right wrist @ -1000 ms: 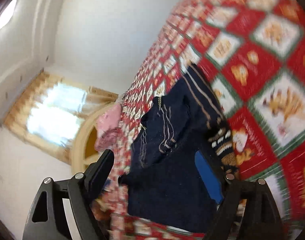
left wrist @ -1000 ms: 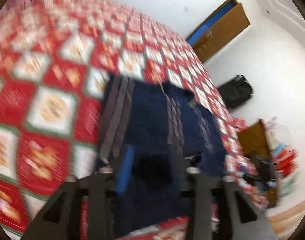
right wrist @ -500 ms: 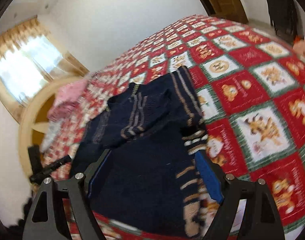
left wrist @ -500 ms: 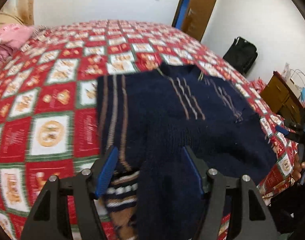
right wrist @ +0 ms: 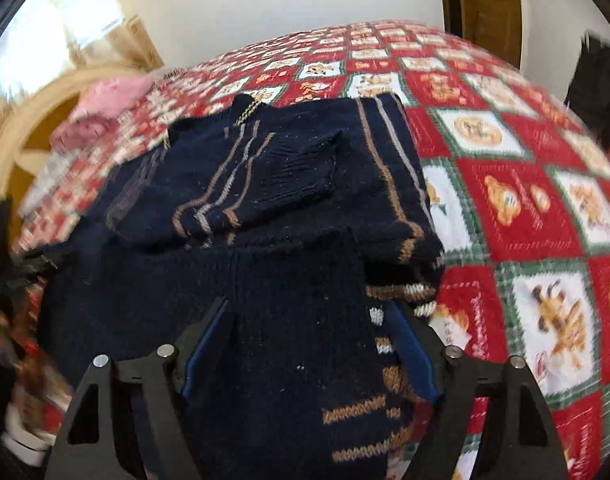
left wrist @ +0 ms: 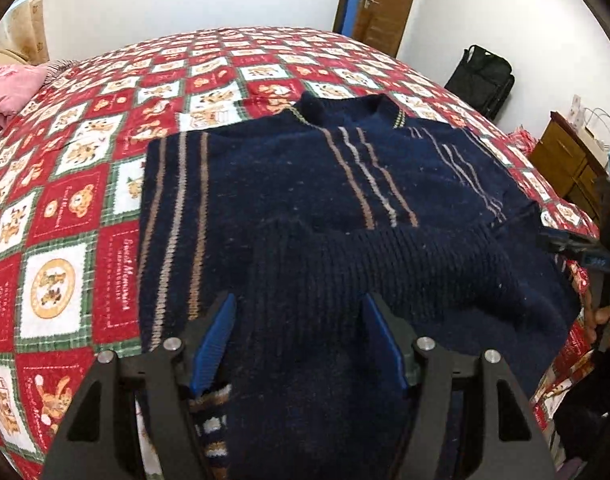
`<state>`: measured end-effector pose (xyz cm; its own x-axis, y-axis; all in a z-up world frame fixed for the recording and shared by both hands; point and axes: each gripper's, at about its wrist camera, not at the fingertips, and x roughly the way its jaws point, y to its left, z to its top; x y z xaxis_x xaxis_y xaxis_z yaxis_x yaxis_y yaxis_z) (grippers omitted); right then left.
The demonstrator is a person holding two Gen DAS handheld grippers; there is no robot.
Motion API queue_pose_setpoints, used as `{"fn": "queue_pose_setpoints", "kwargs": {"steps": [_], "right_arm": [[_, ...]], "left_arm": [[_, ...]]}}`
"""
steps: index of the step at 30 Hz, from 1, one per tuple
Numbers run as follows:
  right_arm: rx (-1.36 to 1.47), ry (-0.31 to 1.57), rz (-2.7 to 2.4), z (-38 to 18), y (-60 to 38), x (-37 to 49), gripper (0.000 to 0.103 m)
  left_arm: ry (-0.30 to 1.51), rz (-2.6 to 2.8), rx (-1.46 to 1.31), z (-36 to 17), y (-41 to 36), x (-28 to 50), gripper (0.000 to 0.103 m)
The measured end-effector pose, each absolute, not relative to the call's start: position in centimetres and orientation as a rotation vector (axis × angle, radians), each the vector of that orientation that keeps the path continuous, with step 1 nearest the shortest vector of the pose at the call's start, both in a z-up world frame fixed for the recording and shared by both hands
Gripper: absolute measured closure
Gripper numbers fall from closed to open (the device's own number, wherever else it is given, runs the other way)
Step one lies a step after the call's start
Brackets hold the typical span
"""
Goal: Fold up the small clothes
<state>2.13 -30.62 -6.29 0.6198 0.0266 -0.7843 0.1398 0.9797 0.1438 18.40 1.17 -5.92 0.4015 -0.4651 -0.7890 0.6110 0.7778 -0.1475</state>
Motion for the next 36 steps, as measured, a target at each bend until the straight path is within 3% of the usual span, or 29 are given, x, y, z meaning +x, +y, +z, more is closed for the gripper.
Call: {"fn": "queue_pose_setpoints", "kwargs": {"steps": [4, 5, 7, 8, 9, 11, 12, 21, 26, 32, 36], "right_arm": [[0.148, 0.897, -0.047, -5.9, -29.6, 1.7, 0.083], [0.151, 0.891, -0.050, -5.7, -29.6, 1.4, 0.088], [0.206, 0.865, -0.036, -5.0, -30.0, 0.5, 0.089], [0.237, 0.850, -0.033, -4.6, -30.2, 0.1, 0.089], [0.260, 0.833, -0.027, -4.0, -30.3, -0.4, 0.089], [0.269, 0.792, -0.018, -2.5, -29.9, -1.2, 0.090], [0.258, 0.766, -0.013, -1.5, -29.6, -1.7, 0.090], [0.186, 0.619, 0.022, 5.4, -28.7, -1.0, 0.095], [0.242, 0.662, 0.027, 4.5, -30.5, 0.9, 0.095], [0.307, 0.713, -0.041, 1.1, -32.5, 1.2, 0.095], [0.317, 0.695, -0.047, 1.8, -32.7, 1.3, 0.095]], "left_arm": [[0.935, -0.685, 0.174, -6.3, 0.6, 18.6, 0.034], [0.931, -0.678, 0.168, -6.3, 0.6, 18.5, 0.034], [0.928, -0.670, 0.159, -6.3, 0.5, 18.4, 0.037], [0.929, -0.671, 0.146, -6.2, 0.6, 18.3, 0.048], [0.939, -0.690, 0.123, -6.1, 0.7, 18.1, 0.067], [0.948, -0.699, 0.067, -5.5, 1.2, 17.7, 0.087], [0.951, -0.704, 0.046, -5.3, 1.4, 17.5, 0.090], [0.835, -0.735, -0.093, -0.5, 3.2, 15.7, 0.092], [0.785, -0.704, -0.085, 1.8, 2.9, 17.1, 0.092], [0.862, -0.672, -0.099, -1.2, 3.1, 18.1, 0.092], [0.891, -0.657, -0.150, -1.9, 3.6, 18.4, 0.092]]}}
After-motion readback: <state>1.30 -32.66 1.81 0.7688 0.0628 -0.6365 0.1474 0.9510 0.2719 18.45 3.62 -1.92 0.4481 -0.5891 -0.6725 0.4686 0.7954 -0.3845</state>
